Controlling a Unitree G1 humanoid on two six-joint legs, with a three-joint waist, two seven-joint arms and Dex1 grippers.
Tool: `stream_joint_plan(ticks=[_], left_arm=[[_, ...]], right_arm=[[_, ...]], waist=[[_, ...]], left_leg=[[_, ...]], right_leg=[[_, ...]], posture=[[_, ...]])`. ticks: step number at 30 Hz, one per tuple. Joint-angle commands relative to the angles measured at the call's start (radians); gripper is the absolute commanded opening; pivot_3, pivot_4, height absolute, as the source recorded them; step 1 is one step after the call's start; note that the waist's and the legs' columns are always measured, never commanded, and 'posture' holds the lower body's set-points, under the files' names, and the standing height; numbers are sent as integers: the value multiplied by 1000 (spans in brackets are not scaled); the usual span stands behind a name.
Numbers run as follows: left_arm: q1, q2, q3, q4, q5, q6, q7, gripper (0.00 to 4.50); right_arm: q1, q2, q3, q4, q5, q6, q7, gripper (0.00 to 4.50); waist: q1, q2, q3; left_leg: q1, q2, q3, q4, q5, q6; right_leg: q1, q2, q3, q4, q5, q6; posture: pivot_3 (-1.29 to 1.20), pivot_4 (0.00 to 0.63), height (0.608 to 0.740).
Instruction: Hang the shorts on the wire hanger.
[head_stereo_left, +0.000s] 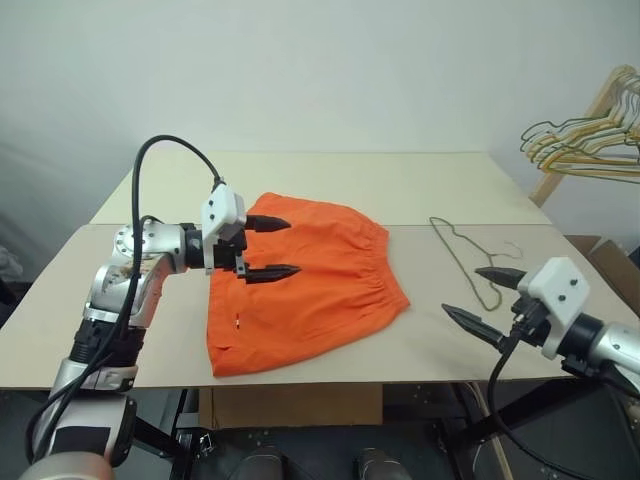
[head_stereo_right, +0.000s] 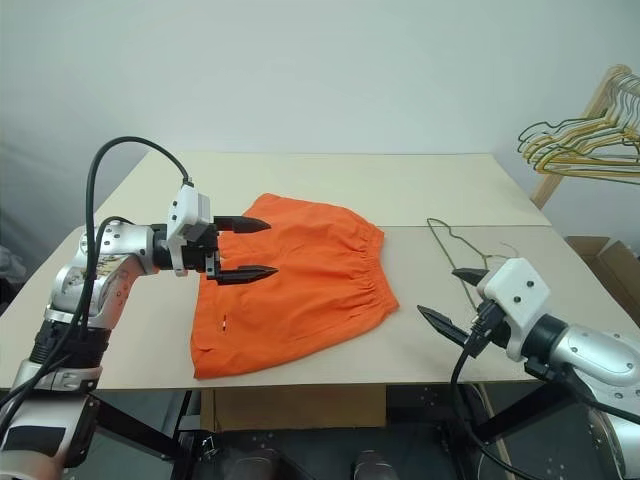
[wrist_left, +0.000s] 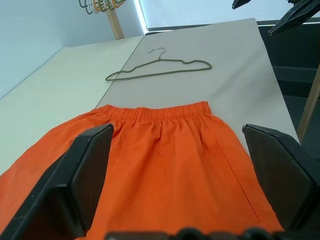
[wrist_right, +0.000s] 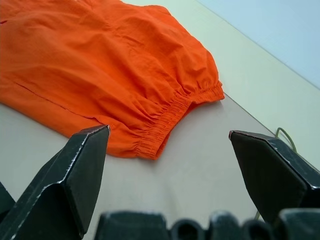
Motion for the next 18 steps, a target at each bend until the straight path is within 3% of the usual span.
stream_joint_plan(ticks=[1,7,12,18], left_arm=[[-16,9,13,-2,0,-31,-15,4500],[13,49,1,-37,-8,-19,-73,4500],[23,57,11,-52,-34,2,-99,4500],[33,51,19,-73,-42,15,-93,4500]], right_arm=[[-6,-14,-30,-32,1,-9,-5,4465],[-29,-69,67,-37,-87,-53,14,4465],[-138,-155,350,84,-389,-223,-5,4465],[-370,-99,644,403,-680,-454,-26,4465]], waist=[[-1,0,0],[-7,0,0],[-25,0,0],[-32,-1,0]], left_leg=[[0,0,0,0,0,0],[1,0,0,0,0,0],[0,0,1,0,0,0],[1,0,2,1,0,0]], right_leg=[[0,0,0,0,0,0],[0,0,0,0,0,-1],[0,0,0,0,-1,-2],[0,-1,1,0,-1,-2]], posture=[[94,0,740],[90,0,740],[95,0,740],[112,0,740]])
